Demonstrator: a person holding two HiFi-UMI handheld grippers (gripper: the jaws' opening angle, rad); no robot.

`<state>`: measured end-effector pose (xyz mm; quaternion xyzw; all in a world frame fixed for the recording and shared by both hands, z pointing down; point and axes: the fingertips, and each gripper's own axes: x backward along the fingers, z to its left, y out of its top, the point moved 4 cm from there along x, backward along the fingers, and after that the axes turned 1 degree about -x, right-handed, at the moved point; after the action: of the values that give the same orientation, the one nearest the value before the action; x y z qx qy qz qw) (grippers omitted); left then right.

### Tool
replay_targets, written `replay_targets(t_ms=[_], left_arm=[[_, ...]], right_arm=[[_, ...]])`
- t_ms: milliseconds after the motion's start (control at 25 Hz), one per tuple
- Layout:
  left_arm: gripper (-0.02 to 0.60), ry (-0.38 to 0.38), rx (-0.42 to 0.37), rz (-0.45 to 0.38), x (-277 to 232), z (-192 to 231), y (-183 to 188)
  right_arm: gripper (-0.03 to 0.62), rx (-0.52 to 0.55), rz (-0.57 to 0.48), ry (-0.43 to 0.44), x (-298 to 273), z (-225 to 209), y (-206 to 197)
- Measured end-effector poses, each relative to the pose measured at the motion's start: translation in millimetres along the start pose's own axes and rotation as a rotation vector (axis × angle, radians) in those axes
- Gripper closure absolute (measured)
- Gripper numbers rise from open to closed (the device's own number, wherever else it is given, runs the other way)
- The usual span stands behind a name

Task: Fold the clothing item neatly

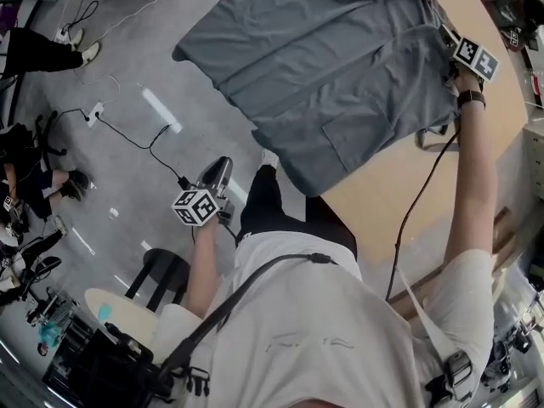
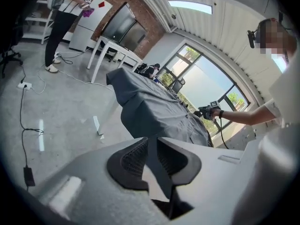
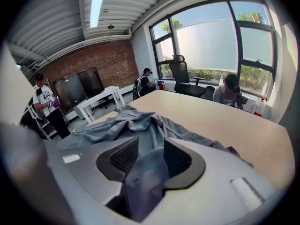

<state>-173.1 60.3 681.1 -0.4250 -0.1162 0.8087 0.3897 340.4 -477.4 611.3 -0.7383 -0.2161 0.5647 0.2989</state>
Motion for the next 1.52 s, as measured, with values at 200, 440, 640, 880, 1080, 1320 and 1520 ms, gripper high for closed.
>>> replay_targets(t_ms=[200,440,640,880,1080,1320,1520], left_arm=[[0.523,-0.041,-0.172,0.082,-20.2,-15.6,16.0],[0.577,-0.197,-0.417,0.109,-46.6,-68.3,56.8],[0.581,-0.356,-0.568,0.090,-57.7,-122.6,84.2],[0.581,-0.505,-0.689,0.047,-85.3,-192.6,112.1],[0.581,-0.663,-0.753,0.008,-85.7,-274.9,110.9],[0.581,-0.671,-0.774,-0.033,-68.2,-327.2,73.3],[0.581,-0.729,-0.858,0.016,-44.3,-353.5,23.3]], right_arm=[[0.437,0.062,-0.064,0.051,45.5,28.2,-8.2],[0.468,0.117,-0.166,0.022,125.8,51.2,-27.8],[0.517,0.109,-0.236,-0.029,199.4,70.6,-69.0],[0.557,0.056,-0.313,-0.122,272.4,117.7,-148.3],[0.589,-0.037,-0.401,-0.250,332.6,164.6,-210.9],[0.589,-0.079,-0.476,-0.246,375.8,195.7,-245.1],[0.589,-0.121,-0.565,-0.234,408.2,205.0,-254.9]])
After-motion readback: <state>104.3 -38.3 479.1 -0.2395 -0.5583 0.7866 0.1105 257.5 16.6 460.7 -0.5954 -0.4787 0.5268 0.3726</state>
